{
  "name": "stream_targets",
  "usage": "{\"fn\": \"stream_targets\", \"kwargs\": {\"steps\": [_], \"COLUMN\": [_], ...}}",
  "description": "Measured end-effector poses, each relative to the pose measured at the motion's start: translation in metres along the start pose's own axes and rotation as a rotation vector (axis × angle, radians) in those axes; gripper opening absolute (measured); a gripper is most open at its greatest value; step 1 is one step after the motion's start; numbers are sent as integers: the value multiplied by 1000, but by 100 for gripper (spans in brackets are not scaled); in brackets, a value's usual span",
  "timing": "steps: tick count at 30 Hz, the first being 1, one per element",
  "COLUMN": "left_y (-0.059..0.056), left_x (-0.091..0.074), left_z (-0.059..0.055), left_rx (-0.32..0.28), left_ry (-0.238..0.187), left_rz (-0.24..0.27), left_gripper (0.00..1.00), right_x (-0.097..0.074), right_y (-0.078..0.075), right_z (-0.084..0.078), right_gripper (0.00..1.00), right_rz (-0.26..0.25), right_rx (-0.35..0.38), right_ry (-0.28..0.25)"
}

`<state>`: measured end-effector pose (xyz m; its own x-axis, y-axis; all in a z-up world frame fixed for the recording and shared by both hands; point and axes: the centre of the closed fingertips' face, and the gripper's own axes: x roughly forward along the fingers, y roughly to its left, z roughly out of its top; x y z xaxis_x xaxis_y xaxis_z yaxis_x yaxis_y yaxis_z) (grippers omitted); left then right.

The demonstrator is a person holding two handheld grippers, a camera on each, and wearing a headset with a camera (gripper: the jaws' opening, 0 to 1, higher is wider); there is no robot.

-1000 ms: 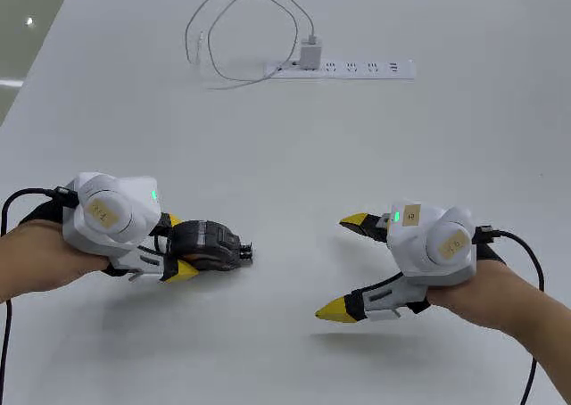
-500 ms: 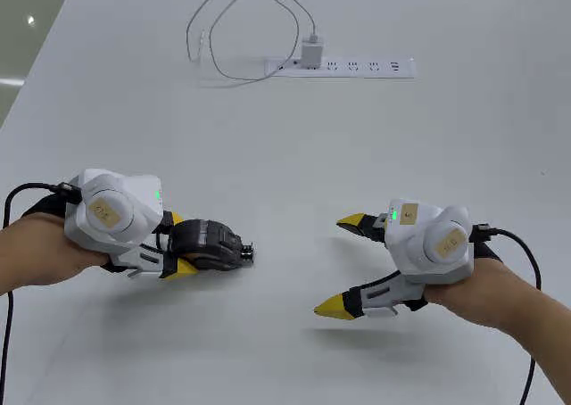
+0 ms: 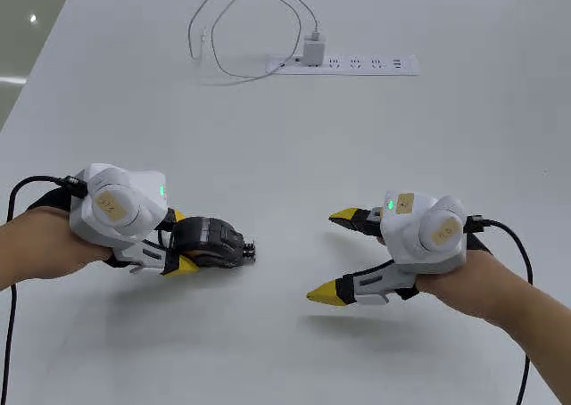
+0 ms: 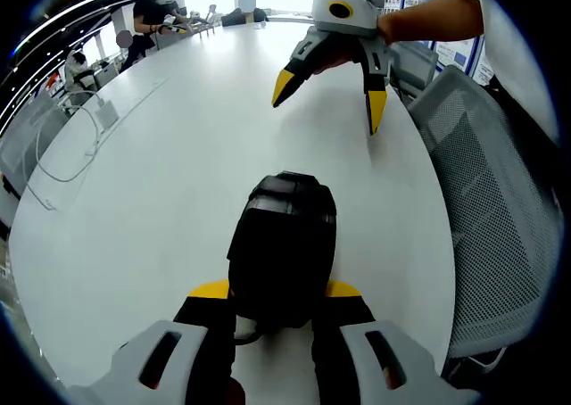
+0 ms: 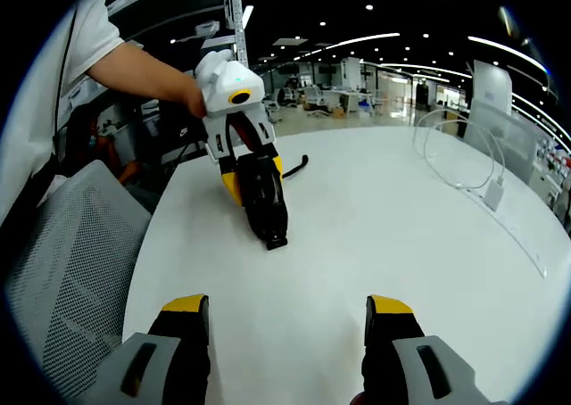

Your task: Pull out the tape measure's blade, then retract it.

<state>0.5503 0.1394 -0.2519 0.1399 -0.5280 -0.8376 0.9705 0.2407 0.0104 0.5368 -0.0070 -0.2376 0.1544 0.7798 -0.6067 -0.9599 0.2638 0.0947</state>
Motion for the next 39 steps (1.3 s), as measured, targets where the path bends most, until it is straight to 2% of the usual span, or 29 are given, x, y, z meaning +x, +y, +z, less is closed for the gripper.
{"fn": "stream_targets", "kwargs": {"steps": [11, 13, 23, 39], "left_y": [0, 1, 0, -1], "left_x": [1, 1, 1, 1], "left_z": [-1, -1, -1, -1], "left_rx": [-7, -5, -12, -15], "left_ry": [14, 19, 34, 42], "left_rz": [-4, -4, -4, -11], "left_gripper": [28, 28, 28, 28], "right_x": [22, 25, 39, 60], "right_y": [2, 1, 6, 4], "right_z": [10, 8, 15, 27], "right_gripper": [65, 63, 60, 51], "right_rz": [30, 25, 49, 76], "right_rx": [-37, -86, -94, -106], "right_ry": [-8, 21, 9, -22]}}
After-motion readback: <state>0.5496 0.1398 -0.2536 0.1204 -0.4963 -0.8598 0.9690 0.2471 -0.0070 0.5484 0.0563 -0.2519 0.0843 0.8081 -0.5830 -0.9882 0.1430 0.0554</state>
